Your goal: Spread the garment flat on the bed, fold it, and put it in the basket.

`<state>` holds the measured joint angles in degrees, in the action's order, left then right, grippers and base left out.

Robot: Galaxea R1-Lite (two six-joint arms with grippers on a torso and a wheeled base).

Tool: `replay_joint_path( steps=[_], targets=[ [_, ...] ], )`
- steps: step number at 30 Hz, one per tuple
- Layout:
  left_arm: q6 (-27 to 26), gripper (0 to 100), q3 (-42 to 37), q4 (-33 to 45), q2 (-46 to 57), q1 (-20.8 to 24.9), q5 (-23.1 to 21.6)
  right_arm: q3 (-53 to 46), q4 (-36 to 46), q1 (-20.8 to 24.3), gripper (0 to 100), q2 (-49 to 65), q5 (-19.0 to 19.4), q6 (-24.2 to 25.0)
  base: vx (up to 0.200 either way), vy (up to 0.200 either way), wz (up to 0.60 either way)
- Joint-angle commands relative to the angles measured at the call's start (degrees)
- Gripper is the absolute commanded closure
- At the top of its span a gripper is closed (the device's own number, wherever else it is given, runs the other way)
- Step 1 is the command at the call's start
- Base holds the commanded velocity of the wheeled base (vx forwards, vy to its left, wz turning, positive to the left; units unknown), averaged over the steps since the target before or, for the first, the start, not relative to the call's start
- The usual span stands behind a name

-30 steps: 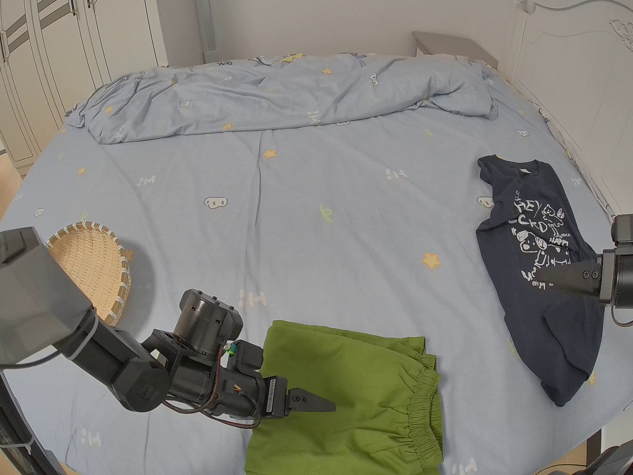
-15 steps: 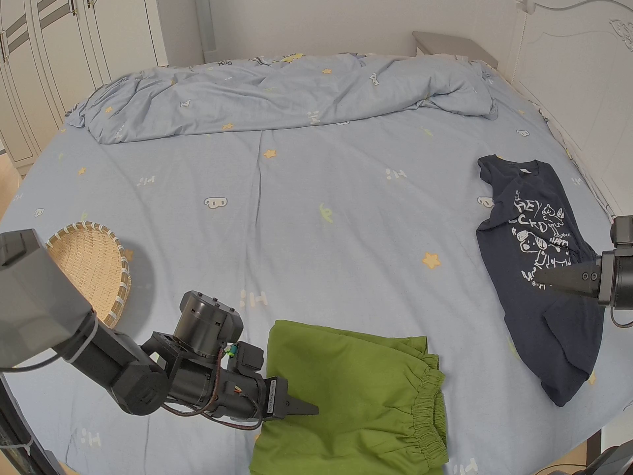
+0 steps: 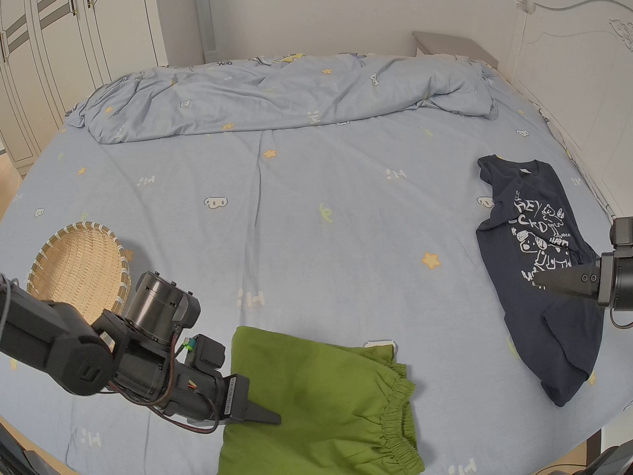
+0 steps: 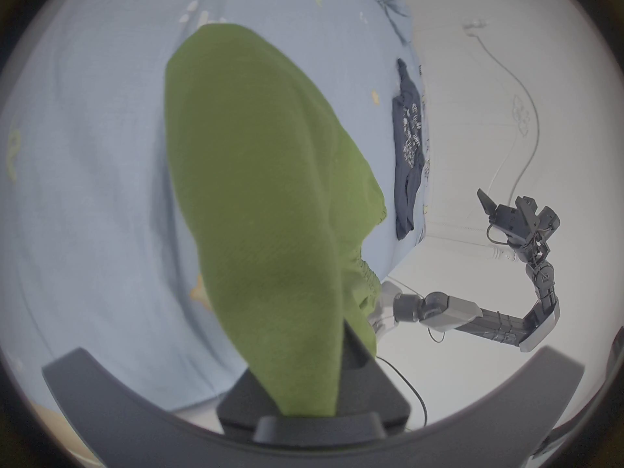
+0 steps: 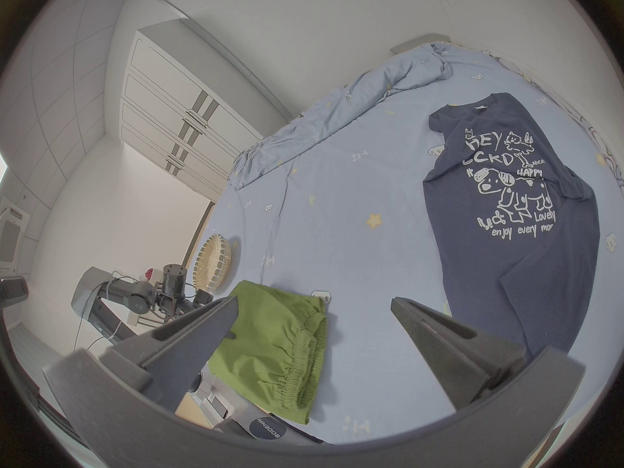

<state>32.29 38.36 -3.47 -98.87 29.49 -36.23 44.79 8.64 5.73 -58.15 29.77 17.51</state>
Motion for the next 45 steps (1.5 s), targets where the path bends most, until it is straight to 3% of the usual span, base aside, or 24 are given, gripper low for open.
replay_joint_path(
  steps=[1,4,16,30,37,45],
  targets=[
    [-4.6,100,11.9,19.2,10.7,-1.1,0.1,-0.1,0.0,0.1,0,0.1,0.0,0.0,0.000,0.000,0.00],
    [-5.6,100,15.6,26.1,13.3,-2.6,0.5,-0.1,0.0,0.2,0,0.0,0.0,0.0,0.000,0.000,0.00],
    [-8.1,100,15.3,26.9,13.9,-4.2,0.5,-0.1,0.0,0.2,0,0.0,0.0,0.0,0.000,0.000,0.00],
    [-8.1,100,14.3,26.9,12.8,-0.7,1.2,-0.1,0.1,0.2,0,-0.1,0.0,0.0,0.000,0.200,0.00],
    [-8.0,100,13.6,26.9,12.6,1.9,4.7,-0.1,0.1,0.2,0,-0.1,0.0,0.0,0.000,0.200,0.00],
    [-8.2,100,13.1,26.9,12.5,3.1,4.9,-0.1,0.1,0.2,0,-0.1,0.0,0.0,0.000,0.200,0.00]
  ],
)
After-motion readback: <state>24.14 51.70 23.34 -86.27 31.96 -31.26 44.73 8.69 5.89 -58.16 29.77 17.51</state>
